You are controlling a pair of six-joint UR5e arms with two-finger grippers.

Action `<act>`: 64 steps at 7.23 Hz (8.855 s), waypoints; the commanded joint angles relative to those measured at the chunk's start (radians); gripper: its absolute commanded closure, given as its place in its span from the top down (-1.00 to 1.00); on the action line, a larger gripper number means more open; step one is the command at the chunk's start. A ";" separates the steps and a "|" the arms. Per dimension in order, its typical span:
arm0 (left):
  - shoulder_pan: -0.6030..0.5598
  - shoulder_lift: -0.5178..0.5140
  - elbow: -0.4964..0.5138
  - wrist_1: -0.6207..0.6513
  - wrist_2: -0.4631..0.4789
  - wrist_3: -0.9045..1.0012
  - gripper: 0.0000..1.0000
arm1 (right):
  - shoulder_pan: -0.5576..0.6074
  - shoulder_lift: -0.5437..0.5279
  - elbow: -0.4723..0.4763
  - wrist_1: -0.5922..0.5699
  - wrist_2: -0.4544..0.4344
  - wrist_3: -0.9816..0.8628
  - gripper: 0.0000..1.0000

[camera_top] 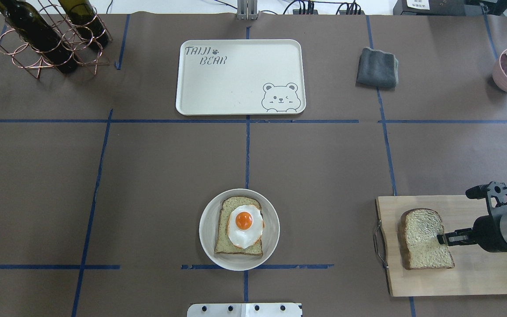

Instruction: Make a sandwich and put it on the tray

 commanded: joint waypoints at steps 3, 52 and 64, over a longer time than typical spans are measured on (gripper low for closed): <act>0.000 0.000 0.000 0.000 0.000 0.001 1.00 | 0.020 0.009 0.046 0.002 0.046 -0.002 -1.00; 0.830 -0.220 -0.115 -0.697 0.242 -1.291 1.00 | 1.034 0.198 -0.084 -1.036 0.336 -1.381 1.00; 1.233 -0.534 0.060 -0.479 0.572 -1.550 -0.02 | 1.034 0.193 -0.087 -1.033 0.336 -1.378 1.00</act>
